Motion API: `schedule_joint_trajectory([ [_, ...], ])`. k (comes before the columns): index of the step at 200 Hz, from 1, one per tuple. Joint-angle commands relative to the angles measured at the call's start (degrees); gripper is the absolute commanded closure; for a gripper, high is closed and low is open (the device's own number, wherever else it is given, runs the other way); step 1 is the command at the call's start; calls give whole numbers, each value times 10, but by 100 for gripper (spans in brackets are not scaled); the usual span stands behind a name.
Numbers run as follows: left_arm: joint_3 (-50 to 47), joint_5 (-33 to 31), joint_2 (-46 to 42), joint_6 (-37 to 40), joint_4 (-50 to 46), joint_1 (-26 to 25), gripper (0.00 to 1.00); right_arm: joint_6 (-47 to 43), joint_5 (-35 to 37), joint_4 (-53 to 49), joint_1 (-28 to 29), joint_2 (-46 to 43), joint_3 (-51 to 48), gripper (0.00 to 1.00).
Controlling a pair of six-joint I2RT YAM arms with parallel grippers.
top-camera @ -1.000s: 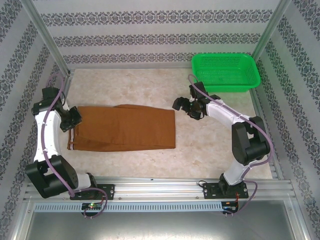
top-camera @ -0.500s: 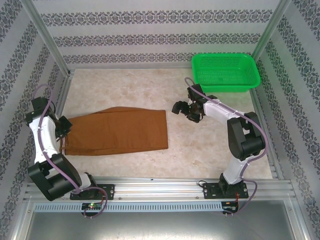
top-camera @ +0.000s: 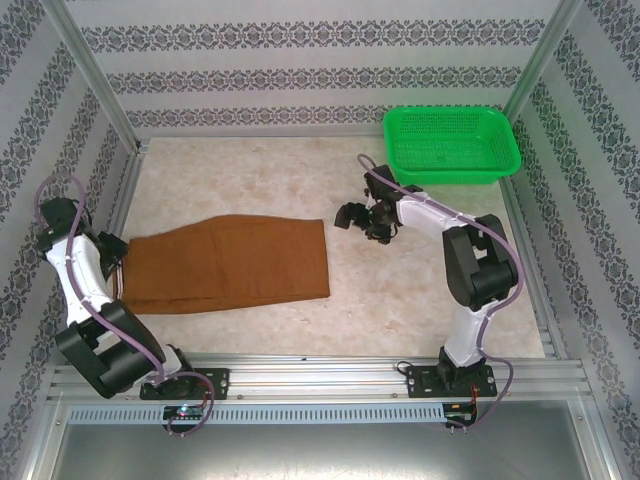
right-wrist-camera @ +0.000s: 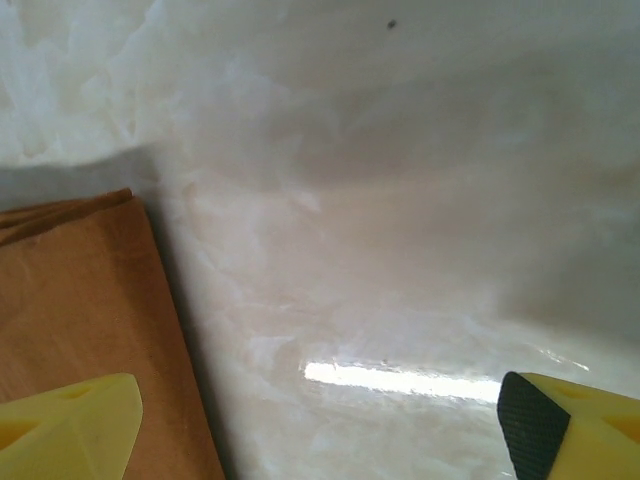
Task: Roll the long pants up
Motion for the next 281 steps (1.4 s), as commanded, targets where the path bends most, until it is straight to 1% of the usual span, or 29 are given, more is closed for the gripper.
schedule_joint_trajectory([
  [1, -9, 21, 9, -6, 23, -12, 62, -27, -40, -7, 16, 36, 26, 6],
  [21, -30, 50, 13, -15, 34, -16, 64, -24, -73, 14, 26, 61, 31, 6],
  [53, -29, 49, 1, -13, 36, -19, 63, -25, -96, 42, 57, 66, 34, 6],
  [90, -44, 79, 1, -20, 49, -22, 64, -4, -143, 94, 92, 90, 42, 8],
  [97, -49, 79, 0, -20, 52, -24, 64, -4, -144, 89, 97, 101, 51, 9],
  [107, -57, 82, 0, -22, 57, -26, 64, -7, -154, 86, 103, 118, 65, 15],
  [111, -59, 83, 1, -22, 59, -26, 64, -7, -161, 85, 104, 127, 70, 20],
  [115, -61, 85, 2, -23, 60, -26, 64, -7, -168, 84, 105, 133, 74, 31],
  [117, -62, 86, 3, -23, 60, -27, 65, -7, -171, 83, 105, 137, 77, 40],
  [121, -63, 88, 4, -23, 60, -27, 66, -6, -172, 78, 104, 142, 80, 60],
  [122, -63, 88, 5, -23, 60, -27, 66, -6, -171, 76, 104, 143, 81, 63],
  [127, -61, 90, 7, -22, 58, -29, 67, -5, -163, 67, 101, 145, 80, 90],
  [129, -60, 89, 7, -21, 57, -29, 68, -4, -158, 64, 99, 144, 78, 99],
  [130, -59, 89, 8, -20, 57, -29, 68, -4, -156, 62, 98, 144, 77, 100],
  [147, -50, 78, 13, -13, 49, -37, 68, -3, -128, 75, 71, 108, 22, 100],
  [162, -49, 71, 15, -12, 48, -44, 65, -7, -111, 87, 32, 64, -33, 100],
  [175, -51, 80, 19, -14, 53, -53, 61, -23, -106, 79, -7, 33, -66, 100],
  [199, -54, 96, 33, -17, 69, -78, 60, -61, -104, 56, -58, 2, -99, 100],
  [211, -60, 97, 35, -24, 85, -104, 61, -89, -62, 14, -70, -9, -94, 100],
  [222, -72, 91, 39, -34, 109, -139, 60, -103, -32, -4, -80, -26, -99, 100],
  [240, -79, 95, 65, -49, 151, -198, 59, -82, -23, 6, -106, -50, -119, 100],
  [241, -78, 95, 68, -50, 153, -200, 59, -80, -23, 8, -107, -50, -120, 99],
  [248, -75, 93, 84, -50, 166, -225, 59, -68, -27, 17, -114, -55, -127, 79],
  [251, -74, 91, 91, -50, 170, -235, 58, -63, -29, 20, -117, -57, -130, 73],
  [258, -69, 84, 108, -51, 178, -252, 57, -53, -34, 31, -120, -61, -138, 62],
  [263, -67, 80, 119, -53, 184, -262, 56, -49, -42, 40, -121, -63, -142, 58],
  [266, -66, 77, 126, -54, 187, -267, 55, -46, -45, 43, -121, -63, -144, 51],
  [271, -64, 73, 136, -55, 191, -272, 54, -41, -48, 47, -121, -64, -145, 48],
  [281, -63, 65, 155, -57, 195, -276, 53, -35, -60, 57, -121, -62, -149, 47],
])
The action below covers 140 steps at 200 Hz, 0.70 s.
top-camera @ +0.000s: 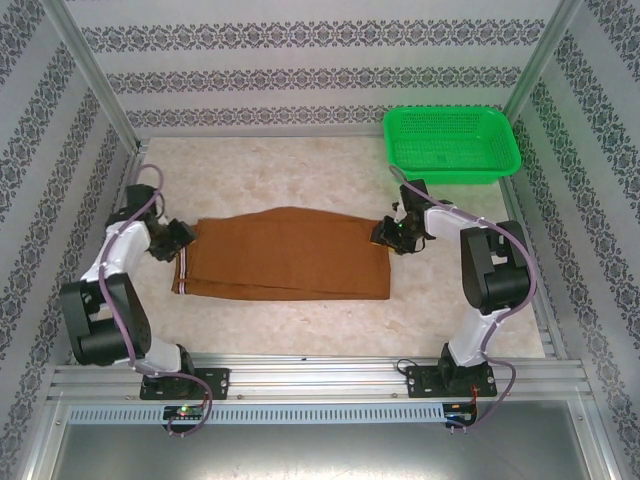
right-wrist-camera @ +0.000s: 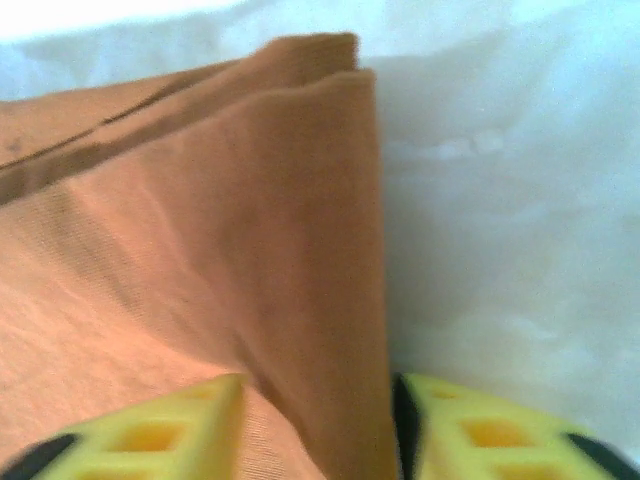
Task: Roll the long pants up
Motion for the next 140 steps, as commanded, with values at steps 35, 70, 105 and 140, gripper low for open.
schedule_joint_trajectory([
  [35, 10, -32, 85, -4, 42, -19, 51, 27, -10, 26, -4, -3, -19, 46],
  [70, 4, -46, 97, 2, 36, -19, 51, 34, -18, 36, -3, 8, -20, 46],
  [105, 2, -67, 105, 14, 19, -19, 51, 36, -23, 41, 0, 13, -18, 47],
  [140, 0, -89, 108, 28, 6, -19, 52, 38, -26, 45, 3, 19, -20, 47],
])
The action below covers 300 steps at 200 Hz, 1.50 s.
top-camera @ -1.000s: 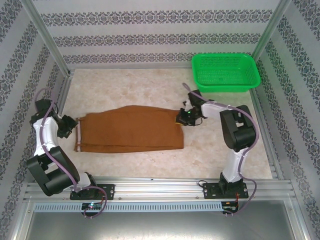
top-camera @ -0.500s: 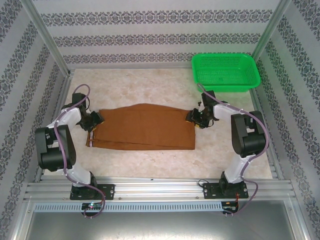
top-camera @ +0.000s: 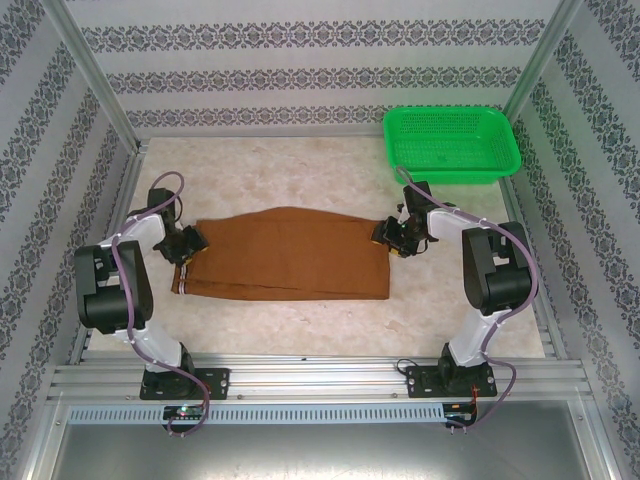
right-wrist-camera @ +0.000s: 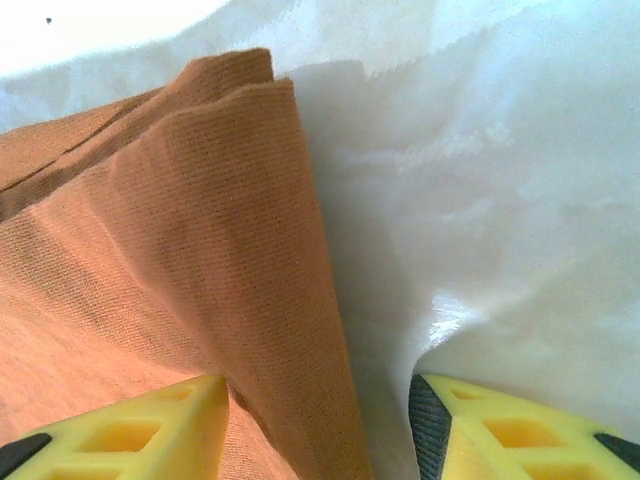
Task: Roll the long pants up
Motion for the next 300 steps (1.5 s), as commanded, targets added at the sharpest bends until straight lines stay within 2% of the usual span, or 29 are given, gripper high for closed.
schedule_joint_trajectory([
  [1, -1, -51, 11, 23, -27, -1, 52, 4, -21, 28, 8, 19, -10, 47],
  [19, -9, -9, 18, 29, -9, -1, 52, 5, -22, 29, 12, 25, -9, 47],
  [47, -34, 173, 40, 26, 69, -4, 58, 12, -24, 36, 17, 30, -9, 47],
  [69, -42, 238, 42, 7, 100, -8, 65, 16, -22, 36, 25, 33, -3, 48],
  [82, -38, 223, 27, 3, 90, -8, 75, 16, -20, 33, 28, 32, 1, 48],
  [104, -22, 216, -2, 12, 67, -8, 100, 15, -16, 27, 31, 31, 5, 48],
  [137, 2, 202, -42, 17, 31, -8, 100, 15, -6, 21, 31, 30, 4, 48],
  [165, 18, 136, -100, 9, -18, -5, 100, 15, 1, 17, 29, 26, 4, 47],
  [200, 60, 97, -135, 22, -86, 3, 100, 17, 9, 20, 18, 13, -7, 46],
  [222, 79, 101, -157, 26, -113, 7, 100, 19, 32, 19, 11, -4, -14, 42],
  [231, 88, 98, -170, 26, -123, 8, 100, 20, 38, 16, 9, -9, -14, 34],
  [267, 131, 78, -211, 34, -175, 20, 100, 18, 49, 4, 8, -10, -5, 34],
  [300, 141, 83, -220, 42, -200, 52, 100, 27, 48, 15, 7, -10, -9, 34],
])
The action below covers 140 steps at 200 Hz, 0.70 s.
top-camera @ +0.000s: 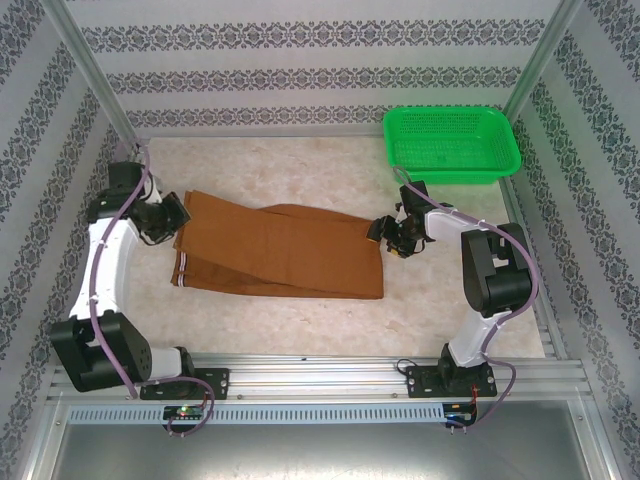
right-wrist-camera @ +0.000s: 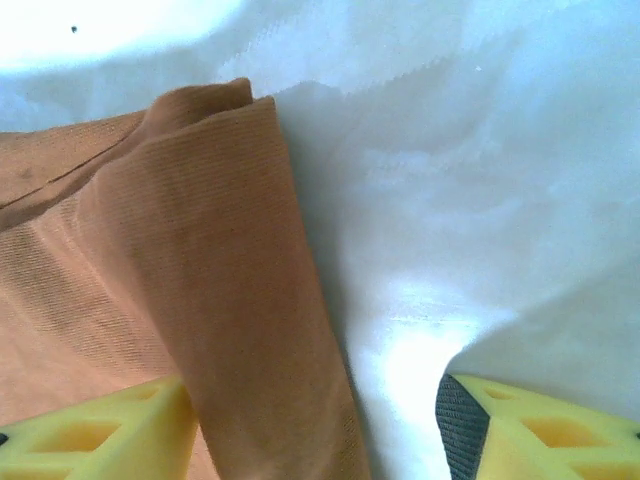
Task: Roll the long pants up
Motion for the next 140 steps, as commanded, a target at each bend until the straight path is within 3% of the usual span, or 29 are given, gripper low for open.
schedule_joint_trajectory([
  [1, 12, -17, -14, 19, -43, 29, 100, 7, 28, 5, -3, -2, -6, 33],
  [16, 3, -14, -4, 23, -42, 36, 100, 6, 20, 4, -2, 3, -2, 34],
  [30, -12, -31, 9, 19, -41, 36, 89, 2, 20, 0, -1, 6, 0, 34],
  [42, -28, -67, 11, 10, -40, 36, 69, 1, 21, -2, 0, 5, 0, 33],
  [68, -48, -157, 0, 2, -38, 36, 55, -9, 22, -9, -2, 0, -5, 33],
  [84, -56, -161, -9, -1, -27, 36, 58, -14, 20, -8, -3, -1, -8, 33],
  [100, -73, -114, -15, -8, 7, 30, 59, -14, 14, 4, -5, -5, -15, 33],
  [140, -121, -97, 29, -26, 73, -28, 63, -3, -21, 42, -4, 2, -9, 34],
])
